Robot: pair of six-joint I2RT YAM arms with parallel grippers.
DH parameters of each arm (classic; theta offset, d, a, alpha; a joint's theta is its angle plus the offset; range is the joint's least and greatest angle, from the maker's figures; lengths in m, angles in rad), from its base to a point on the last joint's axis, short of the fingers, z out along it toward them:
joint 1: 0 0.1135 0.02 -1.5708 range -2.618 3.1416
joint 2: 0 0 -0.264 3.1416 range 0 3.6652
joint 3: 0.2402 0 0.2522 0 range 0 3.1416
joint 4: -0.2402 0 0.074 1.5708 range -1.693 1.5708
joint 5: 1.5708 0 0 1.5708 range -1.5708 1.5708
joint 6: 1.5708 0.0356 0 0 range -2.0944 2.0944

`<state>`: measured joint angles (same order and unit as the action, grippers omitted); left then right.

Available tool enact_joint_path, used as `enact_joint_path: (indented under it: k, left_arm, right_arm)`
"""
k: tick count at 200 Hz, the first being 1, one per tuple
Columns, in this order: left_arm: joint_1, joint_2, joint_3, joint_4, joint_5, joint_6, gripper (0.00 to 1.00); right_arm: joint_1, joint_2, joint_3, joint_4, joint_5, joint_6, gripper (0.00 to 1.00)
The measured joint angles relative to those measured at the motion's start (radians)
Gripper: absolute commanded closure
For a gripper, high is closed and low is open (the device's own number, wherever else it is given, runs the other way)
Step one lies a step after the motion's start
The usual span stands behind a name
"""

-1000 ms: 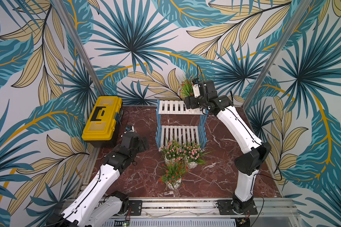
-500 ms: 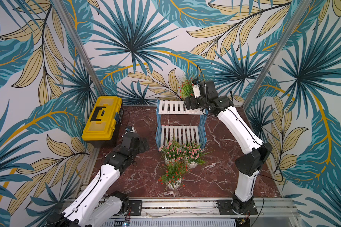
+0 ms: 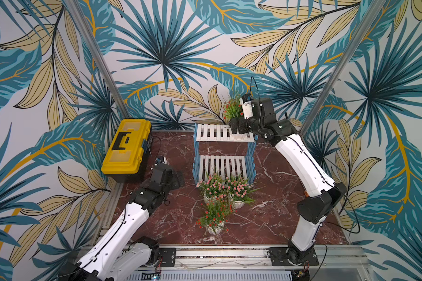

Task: Place the baby's breath potted plants on the rack by color
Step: Place the baby's breath potted plant on the rack.

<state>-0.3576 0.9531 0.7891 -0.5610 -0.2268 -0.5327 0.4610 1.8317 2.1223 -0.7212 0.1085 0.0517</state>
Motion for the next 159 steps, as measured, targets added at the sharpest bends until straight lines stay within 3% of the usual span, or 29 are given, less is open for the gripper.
enact_joint_path:
  k: [90, 159]
  left_arm:
    - [0.000, 0.030, 0.003, 0.003, -0.001, 0.001, 0.01]
    - [0.000, 0.085, 0.082, 0.029, 0.005, 0.003, 0.01]
  right_arm:
    - [0.013, -0.120, -0.068, 0.019, -0.040, 0.000, 0.00]
    - [0.029, -0.315, -0.246, 0.068, -0.035, -0.008, 0.01]
